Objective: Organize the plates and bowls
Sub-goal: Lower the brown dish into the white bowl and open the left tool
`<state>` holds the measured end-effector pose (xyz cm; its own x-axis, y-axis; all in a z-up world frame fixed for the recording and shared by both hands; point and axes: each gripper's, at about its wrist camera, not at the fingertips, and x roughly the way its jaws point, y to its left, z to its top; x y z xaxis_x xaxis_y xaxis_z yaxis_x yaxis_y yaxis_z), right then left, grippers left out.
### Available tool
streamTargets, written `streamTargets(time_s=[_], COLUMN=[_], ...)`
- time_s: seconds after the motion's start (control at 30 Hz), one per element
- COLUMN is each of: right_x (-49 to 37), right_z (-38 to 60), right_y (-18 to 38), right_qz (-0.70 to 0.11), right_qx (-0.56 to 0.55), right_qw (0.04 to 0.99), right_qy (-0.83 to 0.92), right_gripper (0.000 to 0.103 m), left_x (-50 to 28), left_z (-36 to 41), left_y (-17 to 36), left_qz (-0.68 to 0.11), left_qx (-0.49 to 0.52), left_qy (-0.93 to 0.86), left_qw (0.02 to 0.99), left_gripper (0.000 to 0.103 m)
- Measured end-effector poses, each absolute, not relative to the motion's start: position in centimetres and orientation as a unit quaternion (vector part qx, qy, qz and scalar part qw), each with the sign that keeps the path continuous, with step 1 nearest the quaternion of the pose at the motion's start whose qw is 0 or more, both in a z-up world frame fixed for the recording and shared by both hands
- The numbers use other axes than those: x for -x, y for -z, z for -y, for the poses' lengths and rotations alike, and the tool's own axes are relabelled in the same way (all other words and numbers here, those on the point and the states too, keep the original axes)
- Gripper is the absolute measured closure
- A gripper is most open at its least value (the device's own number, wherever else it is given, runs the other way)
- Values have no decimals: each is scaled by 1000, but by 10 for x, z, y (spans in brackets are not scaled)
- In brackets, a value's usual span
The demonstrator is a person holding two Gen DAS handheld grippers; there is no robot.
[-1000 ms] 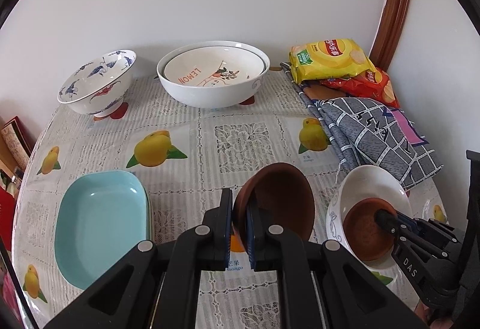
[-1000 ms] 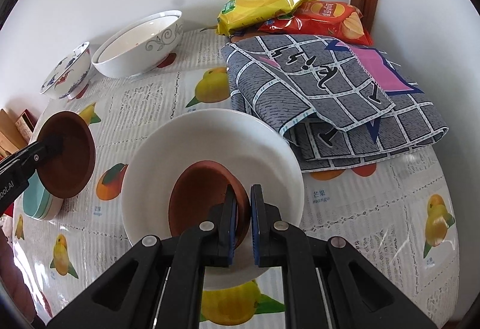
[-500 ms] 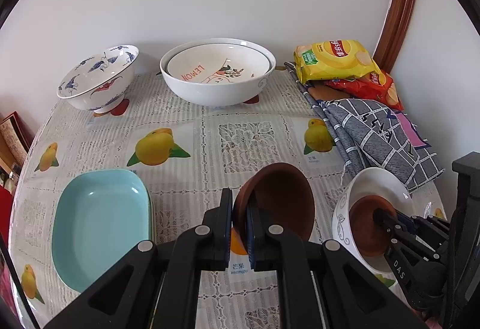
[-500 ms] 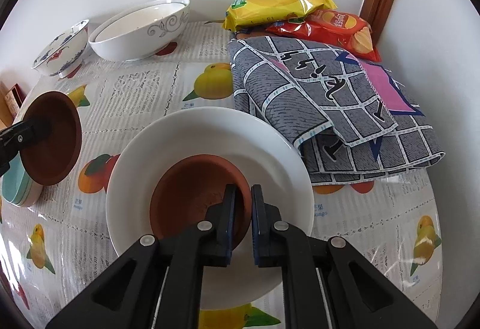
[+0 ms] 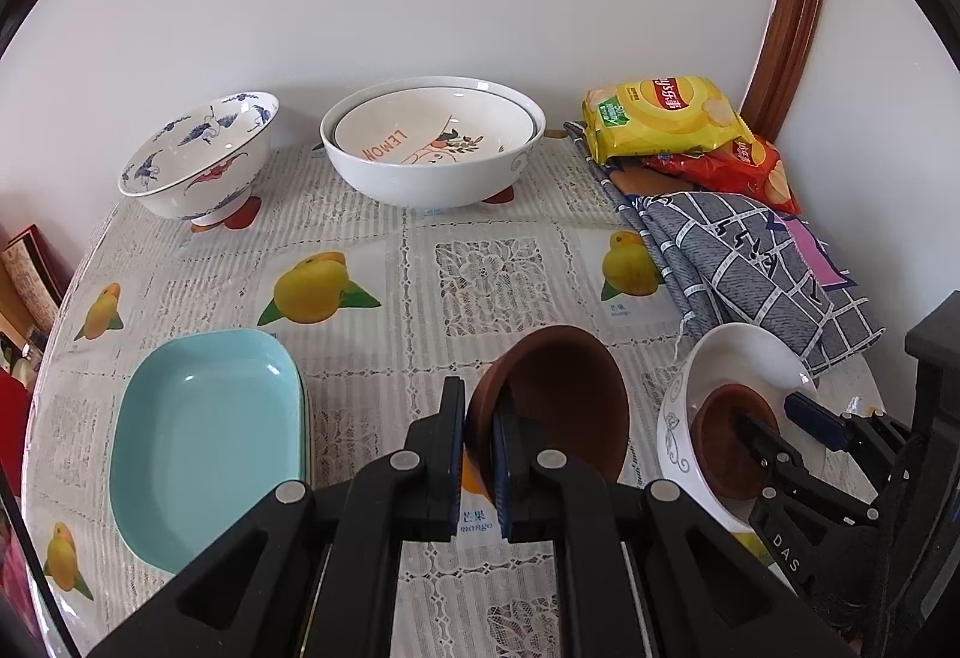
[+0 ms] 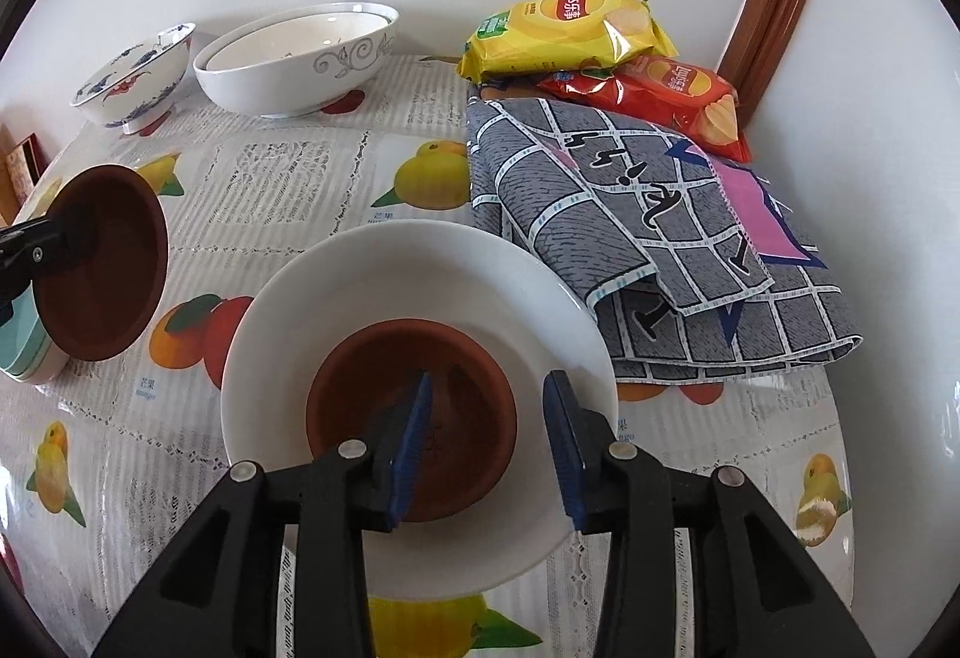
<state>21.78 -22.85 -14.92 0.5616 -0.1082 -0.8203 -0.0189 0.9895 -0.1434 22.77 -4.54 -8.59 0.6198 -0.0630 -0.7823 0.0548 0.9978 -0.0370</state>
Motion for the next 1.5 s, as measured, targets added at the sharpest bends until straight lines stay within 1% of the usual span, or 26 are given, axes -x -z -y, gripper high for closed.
streamTargets(time_s=[0.2,0.33,0.47,0.6,0.8,1.0,1.17,1.33,1.5], right_x=[-203,-186,-169,-153,-137,-126,-120,-113,-113], right_z=[239,249,265,284,314,344,355,362,358], right_y=[130,111,97,91,96,114,125,130,134], right_qz=[-455,-436,-421,-414,-419,-433,-440,-435,-443], right_qx=[30,19,14,3,-9,-43,-52,-89,-71], right_qw=[890,900,907,909,905,895,890,889,887], right_qy=[14,19,31,44,73,95,108,110,108], right_gripper=[63,56,55,51,51,51,51,51,51], left_x=[-219,-213,-208,-205,-207,-216,-224,-232,-236], left_z=[52,61,77,95,120,141,149,156,160], left_y=[75,68,62,59,67,78,89,102,108], left_qz=[-429,-426,-423,-420,-430,-442,-456,-474,-480], left_qx=[8,14,9,8,6,-9,-10,-15,-19], left_qy=[42,53,68,84,104,116,120,119,120], left_qw=[902,903,904,903,897,889,882,872,869], left_gripper=[94,94,94,94,94,94,94,94,94])
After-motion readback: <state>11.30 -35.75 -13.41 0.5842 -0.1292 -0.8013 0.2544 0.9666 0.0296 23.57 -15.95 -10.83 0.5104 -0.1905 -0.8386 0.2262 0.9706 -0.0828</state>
